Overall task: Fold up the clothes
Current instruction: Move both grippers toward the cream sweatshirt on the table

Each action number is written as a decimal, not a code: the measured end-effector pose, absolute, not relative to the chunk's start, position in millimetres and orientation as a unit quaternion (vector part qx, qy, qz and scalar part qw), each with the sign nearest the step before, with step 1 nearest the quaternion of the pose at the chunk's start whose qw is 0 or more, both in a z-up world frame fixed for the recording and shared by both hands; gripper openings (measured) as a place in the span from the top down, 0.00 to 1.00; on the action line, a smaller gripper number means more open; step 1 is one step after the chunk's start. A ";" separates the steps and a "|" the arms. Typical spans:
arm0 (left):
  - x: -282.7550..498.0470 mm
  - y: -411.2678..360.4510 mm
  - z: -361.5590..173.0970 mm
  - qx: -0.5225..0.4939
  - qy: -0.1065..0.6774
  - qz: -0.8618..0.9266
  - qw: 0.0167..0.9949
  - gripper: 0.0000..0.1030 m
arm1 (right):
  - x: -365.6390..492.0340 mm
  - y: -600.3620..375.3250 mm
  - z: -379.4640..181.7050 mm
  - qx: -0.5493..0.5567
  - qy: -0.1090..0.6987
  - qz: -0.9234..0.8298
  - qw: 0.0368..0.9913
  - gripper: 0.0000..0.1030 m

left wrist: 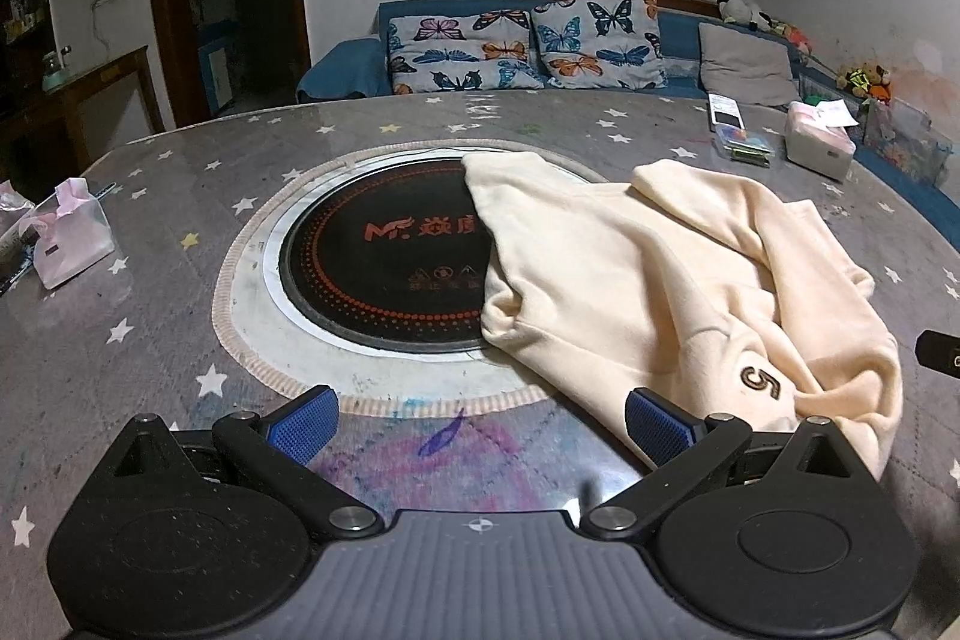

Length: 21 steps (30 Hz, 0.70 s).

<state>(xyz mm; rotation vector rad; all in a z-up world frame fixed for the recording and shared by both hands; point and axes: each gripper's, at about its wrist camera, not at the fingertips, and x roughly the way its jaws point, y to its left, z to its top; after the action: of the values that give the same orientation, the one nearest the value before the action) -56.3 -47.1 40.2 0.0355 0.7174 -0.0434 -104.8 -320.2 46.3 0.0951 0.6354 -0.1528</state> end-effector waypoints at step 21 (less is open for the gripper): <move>-87.0 -54.5 45.8 0.028 0.347 -0.039 0.937 0.00 | -143.4 -298.3 49.6 0.037 0.306 -0.046 0.950 0.00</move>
<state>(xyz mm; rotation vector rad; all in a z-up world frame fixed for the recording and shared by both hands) -87.0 -54.5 45.8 0.0574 0.7091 -0.0802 -143.4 -298.3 49.6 0.0750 0.6225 -0.0932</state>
